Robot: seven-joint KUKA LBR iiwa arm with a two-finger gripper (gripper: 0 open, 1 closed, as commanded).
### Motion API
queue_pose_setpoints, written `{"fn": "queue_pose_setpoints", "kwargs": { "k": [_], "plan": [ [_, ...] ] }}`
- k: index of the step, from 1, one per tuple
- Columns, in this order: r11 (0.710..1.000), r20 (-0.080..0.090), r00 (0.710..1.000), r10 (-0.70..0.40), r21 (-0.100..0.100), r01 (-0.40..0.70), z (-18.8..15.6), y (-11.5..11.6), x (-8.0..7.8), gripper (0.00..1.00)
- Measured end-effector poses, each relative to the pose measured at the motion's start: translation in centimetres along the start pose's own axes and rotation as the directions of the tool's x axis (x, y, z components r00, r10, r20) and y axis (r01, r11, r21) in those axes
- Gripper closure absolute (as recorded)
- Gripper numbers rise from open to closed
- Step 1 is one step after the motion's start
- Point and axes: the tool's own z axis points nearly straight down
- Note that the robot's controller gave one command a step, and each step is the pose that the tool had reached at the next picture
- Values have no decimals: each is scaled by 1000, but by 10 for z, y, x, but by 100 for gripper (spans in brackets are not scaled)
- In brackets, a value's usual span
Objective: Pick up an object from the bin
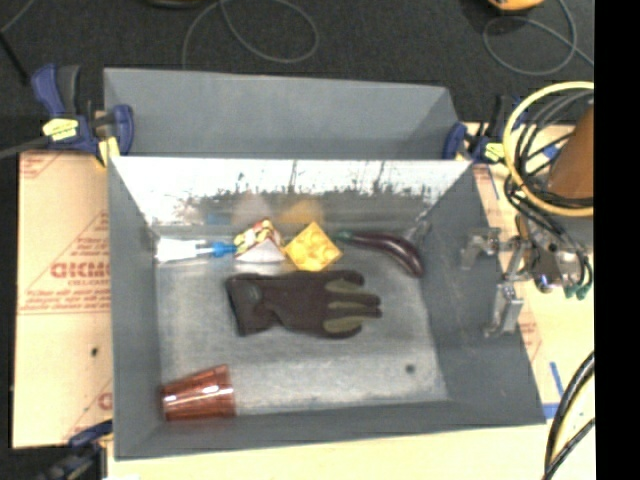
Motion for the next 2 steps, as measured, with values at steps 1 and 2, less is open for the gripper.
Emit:
{"fn": "queue_pose_setpoints", "kwargs": {
  "k": [1, 2],
  "plan": [
    [1000, 8, 1000, -4, 2, 4, -5, 1, -2, 0],
    [999, 11, 999, 53, 2, -53, 17, 13, -7, 0]
  ]
}}
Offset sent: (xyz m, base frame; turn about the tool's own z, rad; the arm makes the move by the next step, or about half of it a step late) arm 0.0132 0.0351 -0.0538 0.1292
